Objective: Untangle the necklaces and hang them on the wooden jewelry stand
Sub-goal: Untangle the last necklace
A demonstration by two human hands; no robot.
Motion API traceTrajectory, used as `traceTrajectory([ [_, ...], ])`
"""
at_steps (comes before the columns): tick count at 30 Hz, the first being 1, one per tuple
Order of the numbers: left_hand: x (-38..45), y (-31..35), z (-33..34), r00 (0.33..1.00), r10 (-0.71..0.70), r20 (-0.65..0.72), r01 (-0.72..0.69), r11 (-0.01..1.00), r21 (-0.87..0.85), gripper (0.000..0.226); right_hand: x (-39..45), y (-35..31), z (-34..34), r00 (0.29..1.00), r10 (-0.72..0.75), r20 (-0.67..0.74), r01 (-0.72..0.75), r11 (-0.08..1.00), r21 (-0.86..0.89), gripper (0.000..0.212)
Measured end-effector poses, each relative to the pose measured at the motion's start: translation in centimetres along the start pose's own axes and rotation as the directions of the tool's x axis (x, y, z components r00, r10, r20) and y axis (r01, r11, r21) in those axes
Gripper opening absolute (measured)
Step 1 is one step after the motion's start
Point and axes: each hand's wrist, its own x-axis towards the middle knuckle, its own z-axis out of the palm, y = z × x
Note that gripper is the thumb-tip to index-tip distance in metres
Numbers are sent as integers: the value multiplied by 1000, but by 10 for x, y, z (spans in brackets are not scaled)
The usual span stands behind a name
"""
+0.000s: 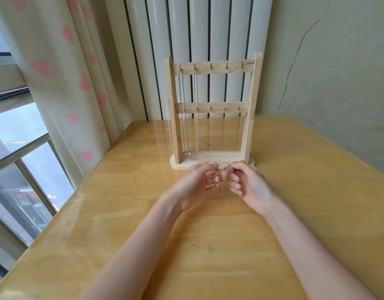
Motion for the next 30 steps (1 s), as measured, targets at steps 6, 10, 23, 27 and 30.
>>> traceTrajectory([
  [6,-4,-2,-4,999,46,-14,-40,958,283,11,-1,0,-5,999,-39,37,40,999,-30,12],
  [10,-4,-4,-2,993,107,-52,-78,918,389,12,-1,1,-3,997,-50,57,55,994,-99,11],
  [23,-3,-3,-2,991,120,-57,-105,970,222,12,-3,1,2,993,38,115,-10,973,-233,24],
  [27,-1,-4,-2,977,202,-70,-145,867,478,12,-4,1,0,995,56,87,-34,971,-238,29],
  [30,4,-7,-6,947,312,-79,-174,701,691,18,-3,2,-1,999,33,40,-22,971,-239,23],
])
